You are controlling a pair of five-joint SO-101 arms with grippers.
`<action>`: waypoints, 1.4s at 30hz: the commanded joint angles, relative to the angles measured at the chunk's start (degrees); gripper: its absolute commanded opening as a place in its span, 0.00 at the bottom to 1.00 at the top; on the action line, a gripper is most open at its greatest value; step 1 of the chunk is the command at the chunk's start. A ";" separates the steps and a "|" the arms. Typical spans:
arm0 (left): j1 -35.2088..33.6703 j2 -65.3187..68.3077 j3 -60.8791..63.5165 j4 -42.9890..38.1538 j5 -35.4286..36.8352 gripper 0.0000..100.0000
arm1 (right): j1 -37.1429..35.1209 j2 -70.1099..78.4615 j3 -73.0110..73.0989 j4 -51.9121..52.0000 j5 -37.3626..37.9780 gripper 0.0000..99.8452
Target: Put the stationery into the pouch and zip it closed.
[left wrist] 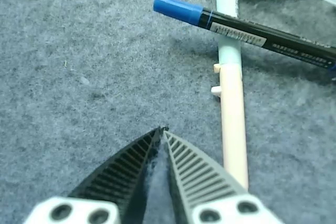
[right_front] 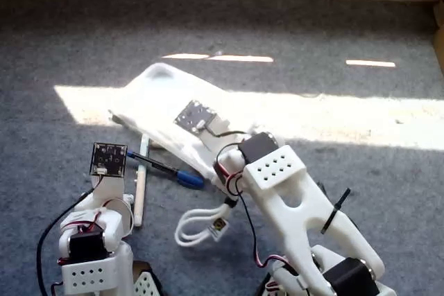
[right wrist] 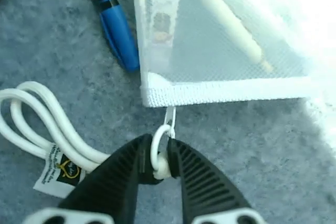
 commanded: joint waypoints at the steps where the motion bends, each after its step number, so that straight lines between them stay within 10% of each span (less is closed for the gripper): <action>1: -0.22 -0.57 1.10 0.26 -0.26 0.01 | 0.40 -1.80 -3.47 4.97 9.67 0.00; 15: -0.22 -0.57 1.10 0.26 -0.26 0.01 | 0.57 -1.71 -3.56 6.20 23.65 0.01; 23: -0.22 -0.57 1.10 0.26 -0.26 0.01 | 2.15 -2.33 -3.65 6.02 2.02 0.24; 42: -0.22 -0.57 1.10 0.26 -0.26 0.01 | 0.40 -21.05 5.58 10.59 -23.12 0.24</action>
